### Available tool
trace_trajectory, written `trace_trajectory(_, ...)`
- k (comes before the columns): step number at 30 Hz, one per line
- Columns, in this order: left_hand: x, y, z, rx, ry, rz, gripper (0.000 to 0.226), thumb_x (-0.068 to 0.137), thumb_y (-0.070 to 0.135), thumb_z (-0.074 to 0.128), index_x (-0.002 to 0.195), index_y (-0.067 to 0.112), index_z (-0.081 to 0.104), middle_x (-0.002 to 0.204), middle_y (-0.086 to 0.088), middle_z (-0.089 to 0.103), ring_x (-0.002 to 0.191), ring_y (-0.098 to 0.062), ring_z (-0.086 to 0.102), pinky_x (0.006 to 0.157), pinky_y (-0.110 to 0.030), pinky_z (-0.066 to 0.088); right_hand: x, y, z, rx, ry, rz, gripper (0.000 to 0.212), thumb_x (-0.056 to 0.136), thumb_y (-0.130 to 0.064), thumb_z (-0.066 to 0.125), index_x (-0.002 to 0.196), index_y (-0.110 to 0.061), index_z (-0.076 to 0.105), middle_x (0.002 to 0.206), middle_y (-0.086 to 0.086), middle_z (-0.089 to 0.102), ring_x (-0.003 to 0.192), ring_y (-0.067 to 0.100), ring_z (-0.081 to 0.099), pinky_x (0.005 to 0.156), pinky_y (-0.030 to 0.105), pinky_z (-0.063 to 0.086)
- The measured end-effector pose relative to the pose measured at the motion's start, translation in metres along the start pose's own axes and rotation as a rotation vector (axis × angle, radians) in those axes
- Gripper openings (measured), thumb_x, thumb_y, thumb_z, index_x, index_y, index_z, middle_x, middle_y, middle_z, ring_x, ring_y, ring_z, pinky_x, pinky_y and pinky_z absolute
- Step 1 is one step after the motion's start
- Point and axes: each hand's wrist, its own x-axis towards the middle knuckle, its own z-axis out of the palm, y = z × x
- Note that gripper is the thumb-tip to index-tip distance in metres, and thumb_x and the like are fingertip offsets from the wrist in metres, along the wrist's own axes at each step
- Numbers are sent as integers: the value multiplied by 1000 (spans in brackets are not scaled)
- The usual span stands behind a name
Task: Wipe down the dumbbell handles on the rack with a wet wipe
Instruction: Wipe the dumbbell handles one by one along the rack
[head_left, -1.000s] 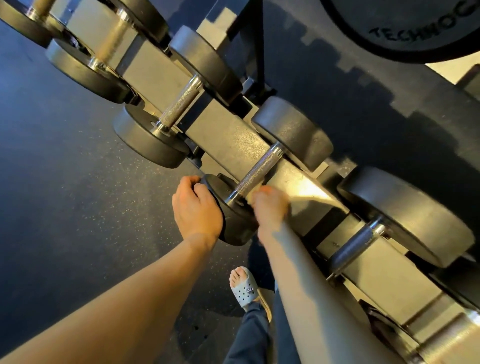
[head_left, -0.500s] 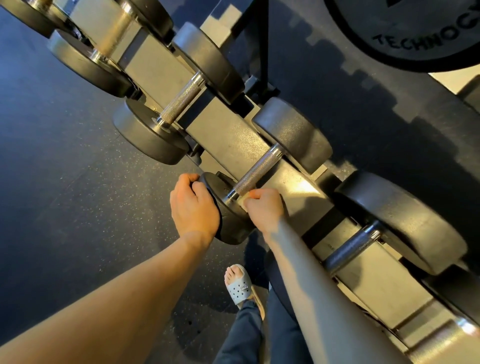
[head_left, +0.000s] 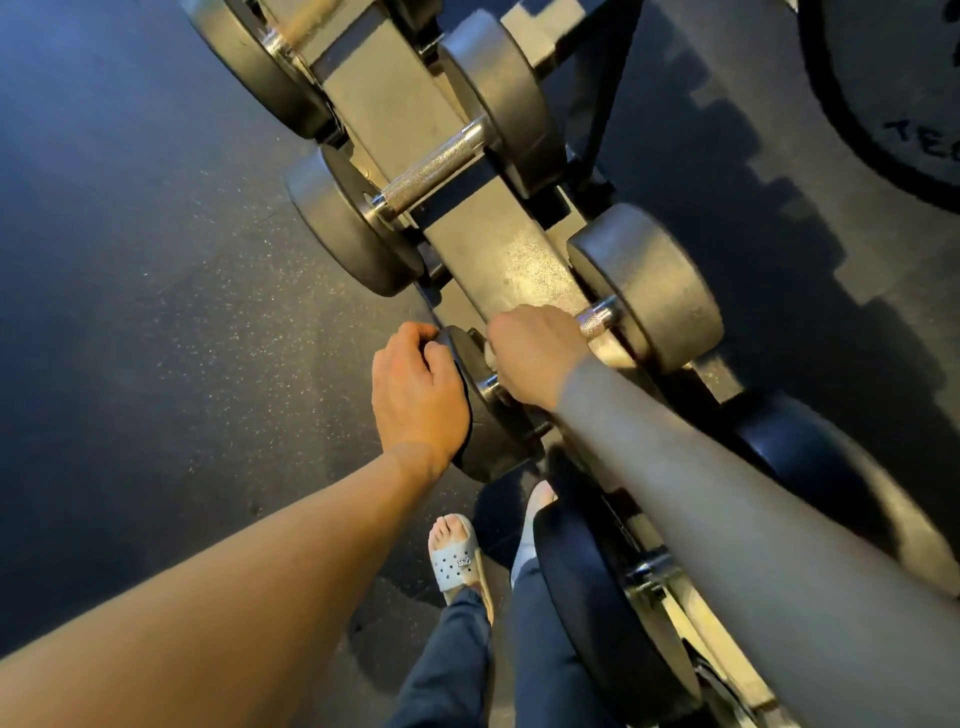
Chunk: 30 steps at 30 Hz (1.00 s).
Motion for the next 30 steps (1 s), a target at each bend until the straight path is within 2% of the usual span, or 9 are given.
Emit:
trace_trajectory(6, 0, -2, 0, -6, 15, 3, 33, 97, 40, 31, 109, 28, 59, 102, 6, 62, 100, -17, 58, 90, -47, 54, 47, 1, -22, 221, -674, 31, 21, 101, -10, 43, 93, -4, 62, 91, 19, 68, 85, 34, 69, 71, 38, 55)
trace_trajectory(9, -1, -1, 0, -11, 18, 11, 38, 94, 43, 29, 111, 28, 60, 102, 7, 63, 100, -16, 59, 89, -46, 54, 47, -1, -25, 217, -747, 26, 29, 103, -10, 38, 80, -6, 55, 80, 15, 60, 75, 29, 60, 65, 35, 46)
trace_trajectory(13, -2, 0, -1, -29, 4, -4, 32, 98, 38, 33, 114, 29, 58, 108, 7, 63, 105, -16, 58, 94, -44, 53, 30, 2, -9, 128, -543, -30, 29, 103, -22, 42, 79, -15, 56, 77, 6, 62, 73, 23, 61, 65, 33, 44)
trace_trajectory(15, -3, 0, -1, -27, -3, -7, 28, 99, 37, 33, 112, 32, 57, 109, 7, 63, 105, -16, 58, 95, -43, 52, 11, 5, 9, -59, -299, -131, 23, 103, -26, 45, 88, -16, 60, 83, 2, 61, 82, 21, 60, 76, 36, 46)
trace_trajectory(19, -1, 0, -1, -7, 1, -2, 34, 97, 41, 31, 113, 30, 59, 109, 7, 64, 105, -16, 59, 95, -44, 52, -13, 20, 38, -53, 87, -351, 11, 93, -24, 61, 100, -18, 66, 97, -1, 65, 97, 19, 60, 99, 38, 45)
trace_trajectory(24, -2, 0, -1, 18, 3, -11, 20, 102, 32, 35, 108, 34, 54, 107, 7, 62, 104, -15, 57, 94, -43, 51, -30, 43, 64, -54, 314, -494, 42, 81, -7, 73, 123, -5, 68, 127, 11, 68, 124, 26, 60, 120, 45, 34)
trace_trajectory(26, -2, 2, -3, 20, 0, -8, 20, 101, 33, 35, 107, 34, 54, 105, 7, 62, 103, -15, 57, 92, -42, 51, -21, 45, 56, -127, 279, -514, 32, 82, -15, 73, 114, -13, 71, 116, 4, 72, 114, 25, 64, 118, 48, 34)
trace_trajectory(28, -1, 3, -3, 20, -11, -6, 21, 100, 33, 35, 107, 32, 55, 105, 6, 62, 103, -16, 57, 91, -42, 51, -8, 36, 39, -138, 124, -380, 15, 97, -30, 56, 106, -24, 67, 105, -3, 69, 107, 22, 63, 113, 49, 35)
trace_trajectory(30, -2, 3, -4, 12, -21, -8, 23, 100, 33, 34, 108, 31, 56, 106, 5, 62, 104, -17, 57, 92, -42, 51, 4, 22, 23, -205, -14, -209, 18, 105, -35, 47, 103, -26, 62, 94, -3, 64, 103, 22, 63, 104, 47, 38)
